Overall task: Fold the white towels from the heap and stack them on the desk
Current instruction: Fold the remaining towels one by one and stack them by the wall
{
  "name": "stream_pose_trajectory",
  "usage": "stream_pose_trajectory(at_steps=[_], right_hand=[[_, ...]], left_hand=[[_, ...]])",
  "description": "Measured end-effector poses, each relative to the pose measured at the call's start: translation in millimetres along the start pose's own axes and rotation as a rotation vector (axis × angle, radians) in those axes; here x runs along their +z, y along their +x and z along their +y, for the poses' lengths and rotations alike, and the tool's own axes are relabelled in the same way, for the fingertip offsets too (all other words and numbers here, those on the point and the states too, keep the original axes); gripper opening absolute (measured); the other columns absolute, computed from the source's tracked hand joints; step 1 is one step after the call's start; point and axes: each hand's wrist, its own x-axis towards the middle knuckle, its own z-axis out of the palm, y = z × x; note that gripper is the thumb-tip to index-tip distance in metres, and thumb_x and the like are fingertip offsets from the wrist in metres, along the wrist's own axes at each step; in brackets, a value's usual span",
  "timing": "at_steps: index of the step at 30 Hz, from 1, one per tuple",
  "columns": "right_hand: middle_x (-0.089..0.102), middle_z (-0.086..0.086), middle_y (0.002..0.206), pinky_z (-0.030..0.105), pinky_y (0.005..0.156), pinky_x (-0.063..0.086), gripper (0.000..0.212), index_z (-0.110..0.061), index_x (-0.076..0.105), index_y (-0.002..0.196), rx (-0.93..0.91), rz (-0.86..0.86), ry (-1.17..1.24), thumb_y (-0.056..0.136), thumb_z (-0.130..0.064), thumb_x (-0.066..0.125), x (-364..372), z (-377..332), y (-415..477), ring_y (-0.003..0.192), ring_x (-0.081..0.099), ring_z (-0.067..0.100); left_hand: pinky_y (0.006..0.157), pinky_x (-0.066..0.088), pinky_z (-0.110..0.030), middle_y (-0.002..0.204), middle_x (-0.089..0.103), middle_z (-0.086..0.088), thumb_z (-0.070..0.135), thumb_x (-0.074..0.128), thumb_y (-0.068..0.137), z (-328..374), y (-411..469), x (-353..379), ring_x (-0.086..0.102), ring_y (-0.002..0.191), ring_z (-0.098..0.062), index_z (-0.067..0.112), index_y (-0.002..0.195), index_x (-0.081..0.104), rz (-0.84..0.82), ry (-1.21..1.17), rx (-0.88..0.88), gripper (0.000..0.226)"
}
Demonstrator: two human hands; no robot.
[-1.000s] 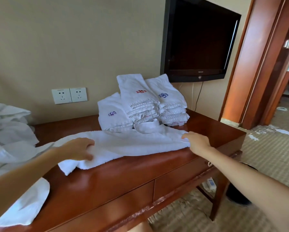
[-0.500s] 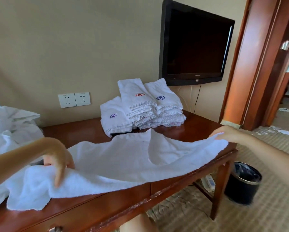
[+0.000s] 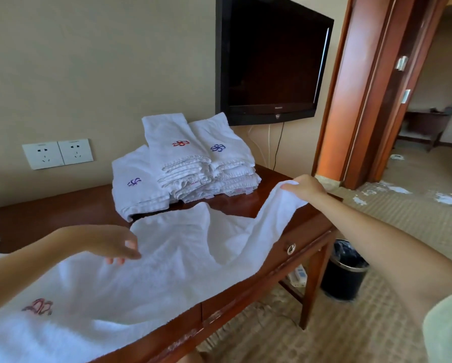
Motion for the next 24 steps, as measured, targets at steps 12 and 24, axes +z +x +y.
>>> stream_pose_trajectory(at_steps=[12,24], right_hand=[[0.035,0.000,0.054,0.027,0.047,0.022,0.054,-0.015,0.033,0.055,0.126,0.047,-0.215,0.081,-0.041,0.072,-10,47,73,0.048,0.039,0.016],[0.046,-0.002,0.100,0.028,0.077,0.037,0.033,-0.012,0.058,0.091,-0.334,-0.572,-0.253,0.087,-0.043,0.068,38,47,87,0.090,0.040,0.010]], left_hand=[[0.114,0.026,-0.034,0.161,-0.011,0.000,0.048,0.056,0.092,169,122,-1,0.010,0.148,-0.018,0.036,0.151,-0.012,0.241,-0.104,0.441,0.091],[0.078,0.042,-0.031,0.116,0.061,-0.007,0.037,0.051,0.096,238,205,-50,0.058,0.107,-0.027,0.016,0.125,0.053,0.810,-0.527,0.130,0.035]])
